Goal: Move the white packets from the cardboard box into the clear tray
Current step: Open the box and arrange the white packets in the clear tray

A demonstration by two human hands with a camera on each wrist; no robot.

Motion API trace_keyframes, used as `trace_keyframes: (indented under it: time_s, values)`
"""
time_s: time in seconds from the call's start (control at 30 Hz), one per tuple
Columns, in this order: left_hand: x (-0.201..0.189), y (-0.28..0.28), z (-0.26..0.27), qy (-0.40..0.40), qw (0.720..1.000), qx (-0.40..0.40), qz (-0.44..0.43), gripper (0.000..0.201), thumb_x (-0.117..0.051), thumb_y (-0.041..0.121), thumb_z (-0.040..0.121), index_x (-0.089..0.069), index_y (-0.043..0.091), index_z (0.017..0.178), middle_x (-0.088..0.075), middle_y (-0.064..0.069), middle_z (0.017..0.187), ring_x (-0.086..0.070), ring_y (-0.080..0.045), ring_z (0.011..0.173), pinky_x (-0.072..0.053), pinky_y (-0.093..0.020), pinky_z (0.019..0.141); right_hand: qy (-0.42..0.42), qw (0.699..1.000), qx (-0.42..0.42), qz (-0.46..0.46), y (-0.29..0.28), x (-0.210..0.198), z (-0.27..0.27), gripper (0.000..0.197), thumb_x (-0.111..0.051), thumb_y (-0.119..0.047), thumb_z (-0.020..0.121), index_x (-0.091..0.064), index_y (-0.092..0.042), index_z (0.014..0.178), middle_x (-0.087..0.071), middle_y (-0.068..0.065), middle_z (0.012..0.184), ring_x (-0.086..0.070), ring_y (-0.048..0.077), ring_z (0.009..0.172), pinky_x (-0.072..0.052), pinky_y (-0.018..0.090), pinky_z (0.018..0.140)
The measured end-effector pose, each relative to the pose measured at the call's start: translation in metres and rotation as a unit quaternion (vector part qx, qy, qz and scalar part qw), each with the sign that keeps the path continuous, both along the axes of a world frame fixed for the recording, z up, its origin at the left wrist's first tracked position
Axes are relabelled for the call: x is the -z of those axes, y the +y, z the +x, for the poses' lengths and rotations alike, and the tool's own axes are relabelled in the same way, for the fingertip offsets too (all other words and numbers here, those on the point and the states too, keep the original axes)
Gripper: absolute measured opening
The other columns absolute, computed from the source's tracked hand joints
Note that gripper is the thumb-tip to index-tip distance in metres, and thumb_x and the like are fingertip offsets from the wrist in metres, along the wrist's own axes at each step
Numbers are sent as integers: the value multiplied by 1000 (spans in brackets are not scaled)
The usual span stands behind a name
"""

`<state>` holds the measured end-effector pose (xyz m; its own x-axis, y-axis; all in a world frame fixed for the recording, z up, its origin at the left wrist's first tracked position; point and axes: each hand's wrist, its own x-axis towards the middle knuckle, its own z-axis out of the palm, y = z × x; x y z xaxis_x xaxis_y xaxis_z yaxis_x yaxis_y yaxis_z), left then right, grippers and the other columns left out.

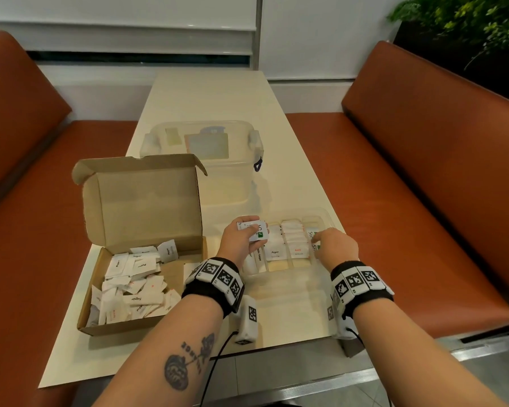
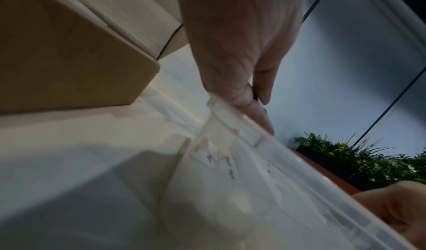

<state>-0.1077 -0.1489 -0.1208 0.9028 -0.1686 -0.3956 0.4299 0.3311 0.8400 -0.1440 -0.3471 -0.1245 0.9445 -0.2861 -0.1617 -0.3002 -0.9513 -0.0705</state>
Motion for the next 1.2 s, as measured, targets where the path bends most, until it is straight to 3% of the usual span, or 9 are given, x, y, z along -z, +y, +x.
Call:
trace_keyframes:
  time_s: [0.3,0.4,0.47,0.57,0.63,0.73,0.9,1.0,1.2]
  values:
    - [2,0,-1,-15,1000,12,17,17,-54,-3,92,-61,10,100,-57,-19,116,-61,-32,102,-59,-31,73,42,999,7,-25,8,-12,1,36,-46,-1,87,-69,-20,107,-67,3,108,-64,24,96,-49,29,72]
    - [2,0,-2,-24,999,20,17,17,-58,-2,90,-62,12,98,-59,-19,114,-62,-34,104,-60,-30,72,-14,999,18,26,16,-23,8,35,-45,-1,89,-68,-19,109,-64,4,115,-62,24,102,-49,31,78]
    - [2,0,-3,-29,999,27,17,16,-60,-1,89,-62,12,99,-60,-19,113,-64,-33,102,-60,-29,71,-85,992,19,89,27,-34,15,24,-49,-10,91,-69,-18,103,-66,3,111,-62,20,92,-48,29,74]
    - [1,-1,-4,-38,999,28,6,18,-63,0,87,-62,10,102,-63,-19,108,-67,-28,93,-60,-26,67,-118,969,1,217,48,-44,20,14,-61,-26,87,-70,-15,92,-69,1,92,-57,15,77,-43,25,66]
    - [1,-1,-4,-45,999,25,0,18,-65,2,86,-63,10,102,-64,-20,107,-68,-26,89,-59,-25,66,-102,944,10,314,58,-43,20,18,-67,-26,84,-68,-10,90,-68,3,85,-58,14,73,-45,23,61]
    - [0,1,-4,-50,998,26,-10,18,-67,4,85,-63,11,101,-65,-23,108,-70,-28,87,-58,-24,66,-101,899,44,423,64,-37,17,17,-72,-20,81,-65,-7,88,-64,2,70,-50,8,53,-38,13,42]
    - [-1,1,-1,-26,999,0,-20,18,-62,22,91,-60,8,102,-66,-19,102,-69,-27,90,-60,-26,66,-134,859,79,488,59,-36,17,5,-71,-12,82,-66,-11,80,-69,9,79,-49,11,53,-39,18,45]
    - [-1,2,0,-22,1000,-15,-13,20,-55,25,96,-58,6,103,-65,-16,100,-66,-27,91,-60,-26,67,-134,872,50,468,54,-41,22,8,-66,-10,85,-63,-13,79,-68,8,77,-50,12,52,-40,19,45]
    - [-2,3,1,-38,999,2,32,20,-60,22,93,-63,7,105,-65,-13,103,-65,-23,96,-59,-24,68,-101,917,-68,380,47,-57,33,15,-59,-7,89,-73,-12,91,-65,-2,72,-55,1,61,-38,1,50]
